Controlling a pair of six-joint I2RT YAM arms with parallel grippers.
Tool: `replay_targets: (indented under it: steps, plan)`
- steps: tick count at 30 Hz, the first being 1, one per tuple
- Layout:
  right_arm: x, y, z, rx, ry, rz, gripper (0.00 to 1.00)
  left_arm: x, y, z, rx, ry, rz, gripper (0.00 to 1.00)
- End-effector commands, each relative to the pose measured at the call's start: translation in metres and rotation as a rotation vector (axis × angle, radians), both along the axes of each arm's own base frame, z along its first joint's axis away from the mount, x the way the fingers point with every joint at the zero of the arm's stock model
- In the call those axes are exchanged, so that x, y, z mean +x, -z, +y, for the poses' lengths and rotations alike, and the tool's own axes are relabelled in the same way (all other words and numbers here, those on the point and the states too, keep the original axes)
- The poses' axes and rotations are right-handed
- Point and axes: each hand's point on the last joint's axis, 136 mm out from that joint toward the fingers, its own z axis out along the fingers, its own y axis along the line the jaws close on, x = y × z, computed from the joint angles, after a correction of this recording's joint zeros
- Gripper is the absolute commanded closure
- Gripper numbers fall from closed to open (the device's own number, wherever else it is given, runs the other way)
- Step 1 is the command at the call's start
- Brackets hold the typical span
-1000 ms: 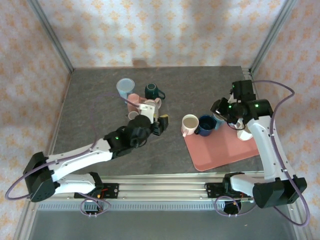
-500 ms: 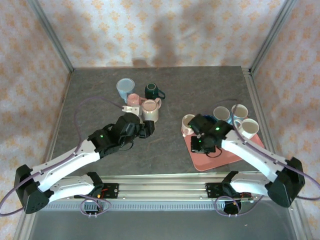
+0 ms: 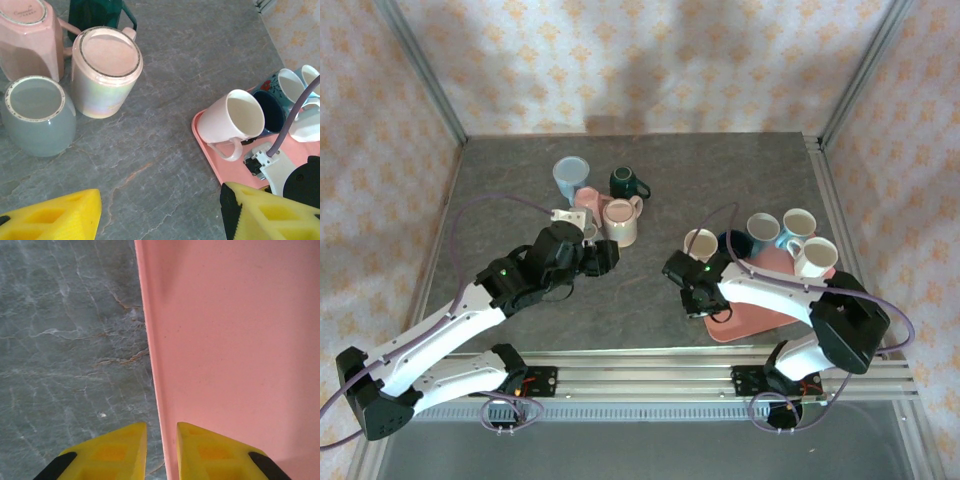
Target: Turn the mug right side up
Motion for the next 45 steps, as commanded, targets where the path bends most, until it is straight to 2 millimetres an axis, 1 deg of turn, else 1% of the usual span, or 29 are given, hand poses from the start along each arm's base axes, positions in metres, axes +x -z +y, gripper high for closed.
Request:
replay_targets:
  steps: [1,4,9,12,16,20,21,28,37,45]
  plan:
    - [0.006,0.005,-0.003,-0.016,-0.015,-0.052,0.77,-0.004,-0.006,0.005,-0.008,-0.009,0.012,0.35]
    - [0.003,0.009,-0.006,-0.004,-0.015,-0.059,0.79,-0.004,-0.003,0.007,-0.015,-0.019,0.012,0.35]
    - [0.000,0.019,-0.005,0.015,-0.023,-0.049,0.79,-0.005,0.000,0.012,-0.008,-0.040,0.013,0.35]
    - [-0.002,0.023,-0.009,-0.003,-0.015,-0.046,0.81,-0.005,0.002,0.016,-0.003,-0.055,0.010,0.35]
    - [-0.004,0.027,-0.015,-0.025,0.002,-0.044,0.89,-0.006,0.000,0.019,0.000,-0.064,0.002,0.35]
    - [-0.002,0.027,-0.014,-0.020,-0.001,-0.054,0.98,-0.006,0.000,0.022,0.008,-0.068,-0.003,0.35]
    - [0.000,0.026,-0.013,-0.020,-0.007,-0.060,1.00,-0.006,0.000,0.022,0.011,-0.067,-0.004,0.35]
    - [0.020,0.014,-0.004,-0.052,-0.072,-0.119,1.00,-0.006,0.003,0.023,0.022,-0.071,-0.006,0.35]
    - [0.044,0.015,0.015,-0.108,-0.174,-0.118,1.00,0.000,0.006,0.023,0.019,-0.085,-0.010,0.35]
    - [0.076,0.012,0.020,-0.088,-0.183,-0.111,1.00,0.003,0.007,0.024,0.027,-0.087,-0.012,0.35]
